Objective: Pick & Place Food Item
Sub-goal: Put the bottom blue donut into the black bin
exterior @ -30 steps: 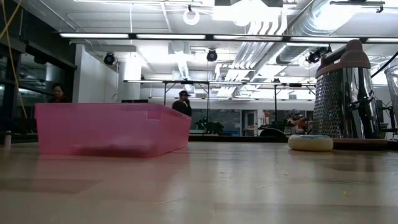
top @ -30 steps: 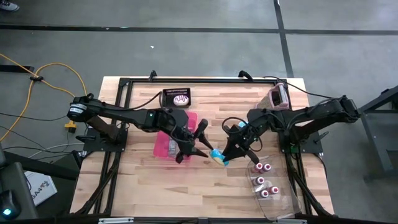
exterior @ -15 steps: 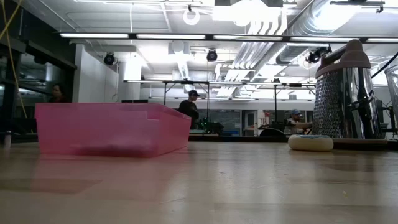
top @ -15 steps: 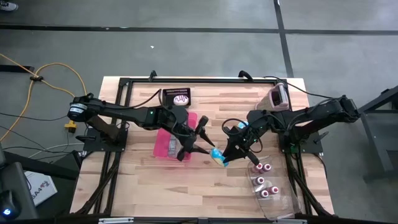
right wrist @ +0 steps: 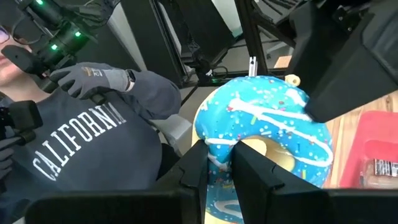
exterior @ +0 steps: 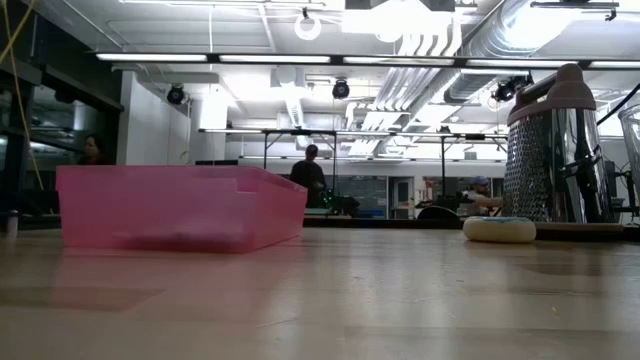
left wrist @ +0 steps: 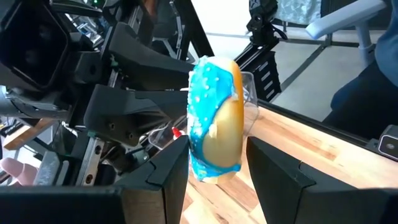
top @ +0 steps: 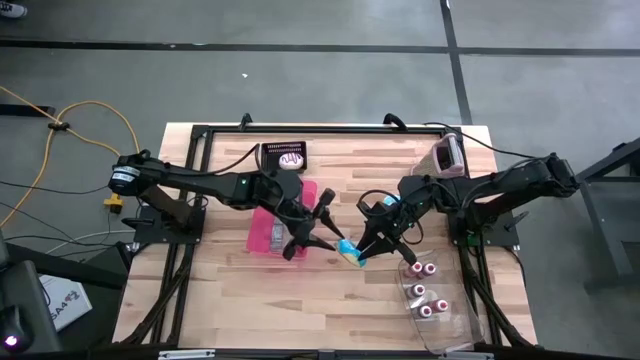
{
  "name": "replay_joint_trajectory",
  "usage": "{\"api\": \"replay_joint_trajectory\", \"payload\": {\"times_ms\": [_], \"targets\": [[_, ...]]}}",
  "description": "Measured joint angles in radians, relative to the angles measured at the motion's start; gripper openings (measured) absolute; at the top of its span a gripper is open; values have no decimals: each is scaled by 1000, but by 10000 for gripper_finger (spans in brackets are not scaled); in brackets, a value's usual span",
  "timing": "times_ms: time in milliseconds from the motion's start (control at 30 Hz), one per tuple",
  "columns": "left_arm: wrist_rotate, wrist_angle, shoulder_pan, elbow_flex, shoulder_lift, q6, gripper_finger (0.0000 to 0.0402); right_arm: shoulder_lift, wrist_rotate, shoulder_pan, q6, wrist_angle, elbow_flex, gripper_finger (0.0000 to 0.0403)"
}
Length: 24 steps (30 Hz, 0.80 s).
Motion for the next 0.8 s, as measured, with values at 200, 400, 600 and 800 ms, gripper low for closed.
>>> {"api": "replay_joint_trajectory", "payload": {"times_ms": [200, 400, 600, 800], "targets": [[0, 26, 0, 0, 0, -53, 155, 0, 0, 0, -4, 0, 0, 55], [8, 30, 1, 0, 0, -84, 155, 0, 0, 0, -9, 11, 0, 55], [65, 27, 1, 0, 0, -114, 155, 0, -5, -8, -19, 29, 0, 55], [65, 33, 1, 0, 0, -117, 155, 0, -4, -11, -24, 44, 0, 55]]}}
